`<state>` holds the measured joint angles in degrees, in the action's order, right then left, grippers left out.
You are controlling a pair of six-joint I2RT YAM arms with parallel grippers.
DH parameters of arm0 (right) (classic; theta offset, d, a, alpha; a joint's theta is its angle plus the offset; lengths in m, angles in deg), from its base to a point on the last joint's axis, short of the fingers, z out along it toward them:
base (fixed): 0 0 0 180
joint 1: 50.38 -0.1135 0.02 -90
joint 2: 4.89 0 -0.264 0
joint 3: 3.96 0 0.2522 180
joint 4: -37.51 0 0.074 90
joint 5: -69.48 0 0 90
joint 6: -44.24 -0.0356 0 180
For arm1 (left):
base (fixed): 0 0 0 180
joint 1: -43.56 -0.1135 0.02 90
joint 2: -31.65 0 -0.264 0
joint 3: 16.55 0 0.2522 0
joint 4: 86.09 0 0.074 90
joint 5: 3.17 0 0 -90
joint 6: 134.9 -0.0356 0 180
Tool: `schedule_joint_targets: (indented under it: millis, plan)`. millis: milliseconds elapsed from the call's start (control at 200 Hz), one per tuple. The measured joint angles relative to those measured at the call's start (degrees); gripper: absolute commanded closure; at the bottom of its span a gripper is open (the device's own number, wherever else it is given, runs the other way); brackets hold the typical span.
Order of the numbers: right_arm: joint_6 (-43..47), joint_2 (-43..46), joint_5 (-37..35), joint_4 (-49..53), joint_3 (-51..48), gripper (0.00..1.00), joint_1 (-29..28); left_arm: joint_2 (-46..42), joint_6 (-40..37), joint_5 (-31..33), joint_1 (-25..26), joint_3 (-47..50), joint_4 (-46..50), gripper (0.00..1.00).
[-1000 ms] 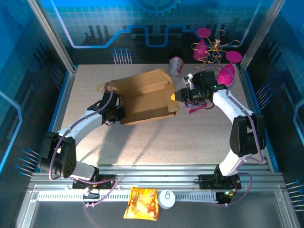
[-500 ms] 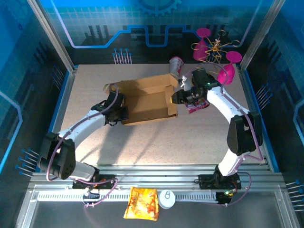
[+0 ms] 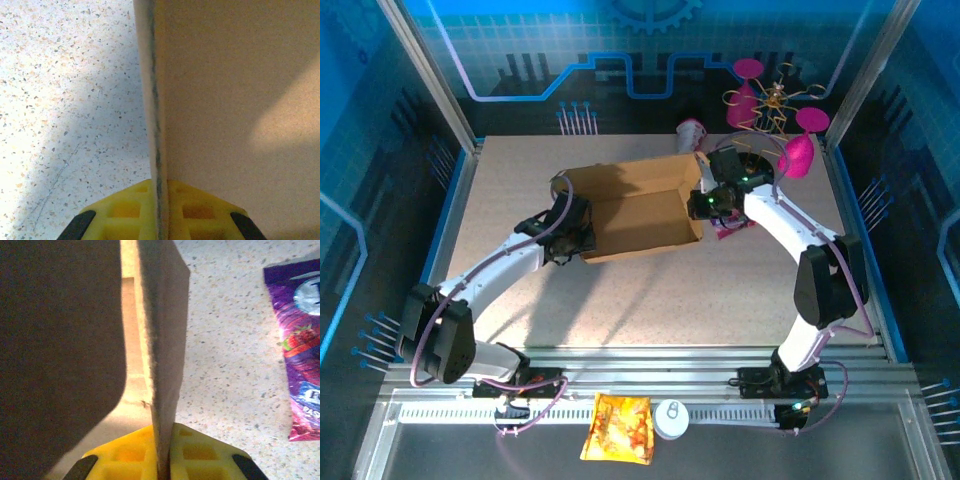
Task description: Fold the paper box
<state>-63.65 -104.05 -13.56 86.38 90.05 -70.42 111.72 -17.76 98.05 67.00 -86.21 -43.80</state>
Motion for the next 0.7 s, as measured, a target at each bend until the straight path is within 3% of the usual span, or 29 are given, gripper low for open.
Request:
schedule_joint_targets:
  millis: [265, 380, 530, 590, 700]
  plan:
    - [-0.13, 0.0, -5.81, -0.15, 0.0, 0.98, -1.73, -0.33, 1.62, 0.59, 1.22, -1.18, 1.79, 1.0]
    - [-0.57, 0.0, -6.75, -0.39, 0.0, 0.81, -1.81, -0.33, 2.64, 0.63, 1.6, -1.4, 2.12, 1.0]
    - [-1.22, 0.0, -7.06, -2.43, -0.17, 0.74, -2.03, -0.79, 3.72, 0.33, 2.32, -1.62, 2.19, 1.0]
    - [-1.22, 0.0, -7.17, -3.5, -0.55, 0.76, -2.05, -1.07, 4.2, 0.17, 2.34, -1.68, 2.47, 1.0]
    - [-1.22, 0.0, -8.02, -4.57, -1.18, 0.89, -2.05, -1.33, 4.48, -0.04, 2.34, -1.84, 2.75, 1.0]
